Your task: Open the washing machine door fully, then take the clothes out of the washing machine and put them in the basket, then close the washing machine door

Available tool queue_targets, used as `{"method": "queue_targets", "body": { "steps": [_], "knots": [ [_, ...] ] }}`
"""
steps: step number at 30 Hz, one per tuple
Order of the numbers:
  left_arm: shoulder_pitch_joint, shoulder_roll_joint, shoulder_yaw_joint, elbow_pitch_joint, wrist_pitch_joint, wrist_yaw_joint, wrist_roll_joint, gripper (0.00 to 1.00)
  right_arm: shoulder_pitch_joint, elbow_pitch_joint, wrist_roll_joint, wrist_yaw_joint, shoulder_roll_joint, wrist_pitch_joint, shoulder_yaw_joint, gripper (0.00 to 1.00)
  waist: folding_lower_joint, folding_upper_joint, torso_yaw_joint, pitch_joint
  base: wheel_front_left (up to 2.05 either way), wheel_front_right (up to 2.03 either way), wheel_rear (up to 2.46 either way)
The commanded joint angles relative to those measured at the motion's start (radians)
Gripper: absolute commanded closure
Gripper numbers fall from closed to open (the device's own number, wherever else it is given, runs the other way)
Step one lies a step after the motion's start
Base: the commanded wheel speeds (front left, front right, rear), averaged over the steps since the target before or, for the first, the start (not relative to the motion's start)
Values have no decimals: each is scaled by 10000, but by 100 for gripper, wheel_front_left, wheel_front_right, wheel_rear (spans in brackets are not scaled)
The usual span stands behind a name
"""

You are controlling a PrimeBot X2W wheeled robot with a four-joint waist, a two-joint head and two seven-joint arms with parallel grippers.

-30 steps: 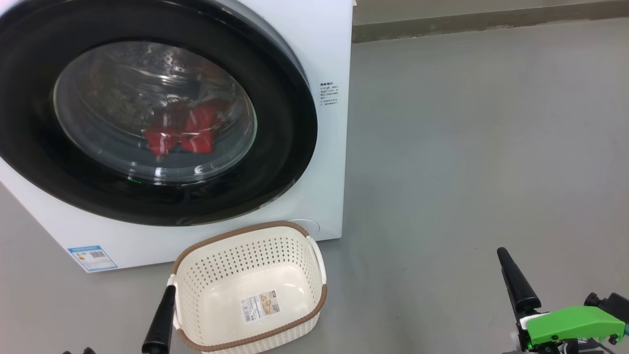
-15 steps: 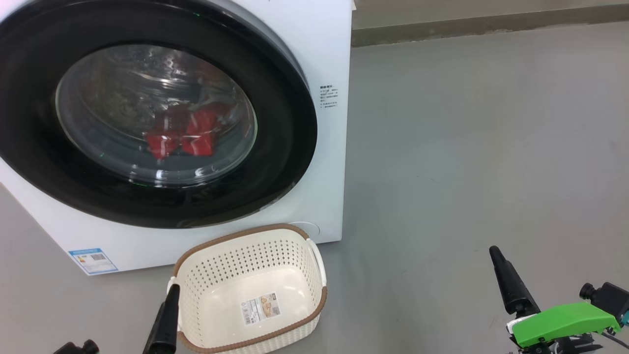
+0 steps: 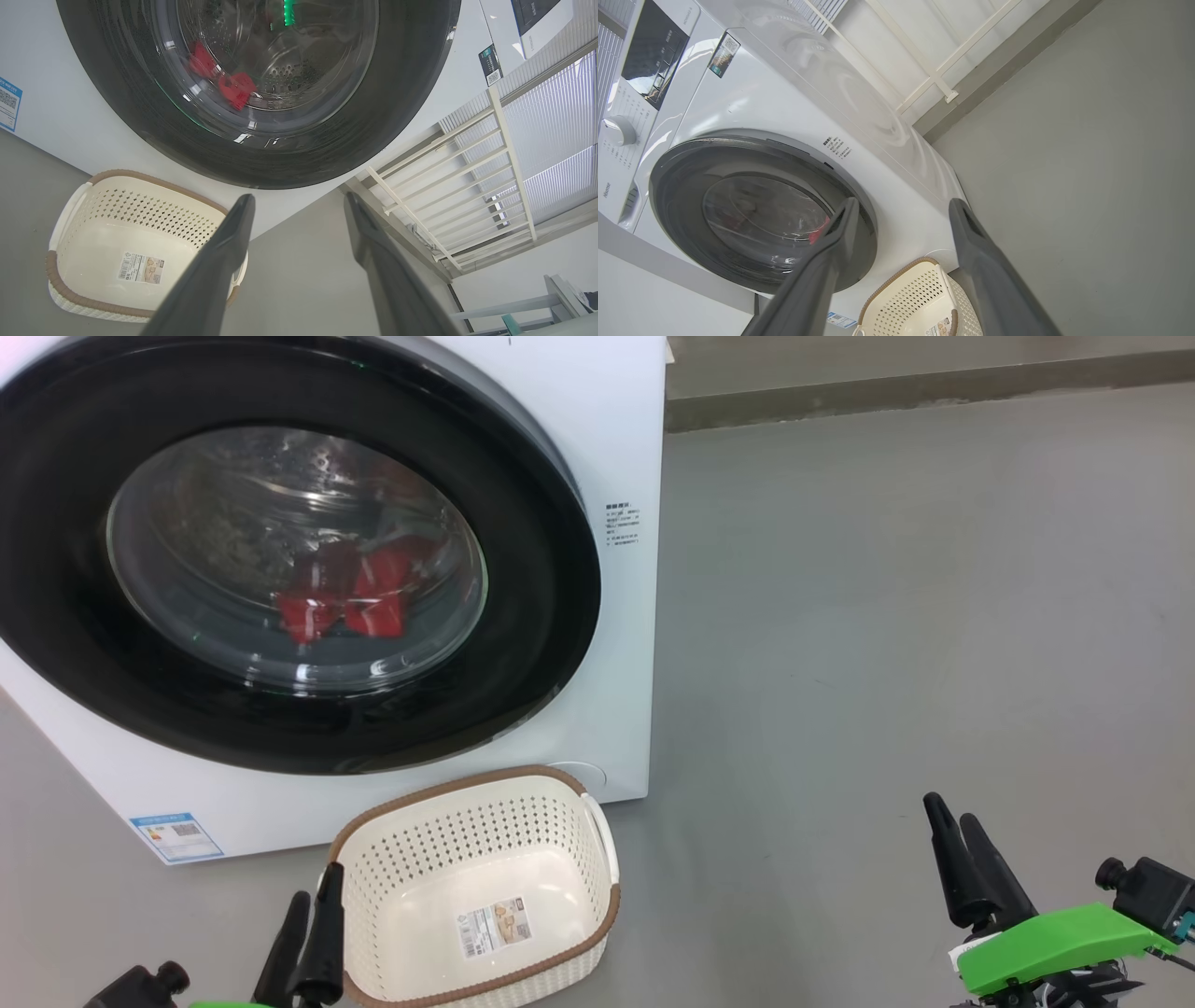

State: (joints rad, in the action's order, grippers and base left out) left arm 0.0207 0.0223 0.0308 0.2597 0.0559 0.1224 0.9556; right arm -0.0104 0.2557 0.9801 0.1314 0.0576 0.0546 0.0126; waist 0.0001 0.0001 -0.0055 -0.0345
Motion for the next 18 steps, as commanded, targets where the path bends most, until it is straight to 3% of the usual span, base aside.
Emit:
{"method": "queue_targets", "body": {
  "steps": [1, 18],
  "knots": [
    [330, 165, 150, -353, 137, 40, -329, 0, -531, -338, -350, -3, 144, 164, -164, 0, -1, -1, -6, -12, 0, 0, 0],
    [353, 224, -24, -504, 640, 51, -2378, 0, -572, -542, -2352, -4, 306, 663, -575, 0, -1, -1, -61, -215, 0, 0, 0]
  ]
}}
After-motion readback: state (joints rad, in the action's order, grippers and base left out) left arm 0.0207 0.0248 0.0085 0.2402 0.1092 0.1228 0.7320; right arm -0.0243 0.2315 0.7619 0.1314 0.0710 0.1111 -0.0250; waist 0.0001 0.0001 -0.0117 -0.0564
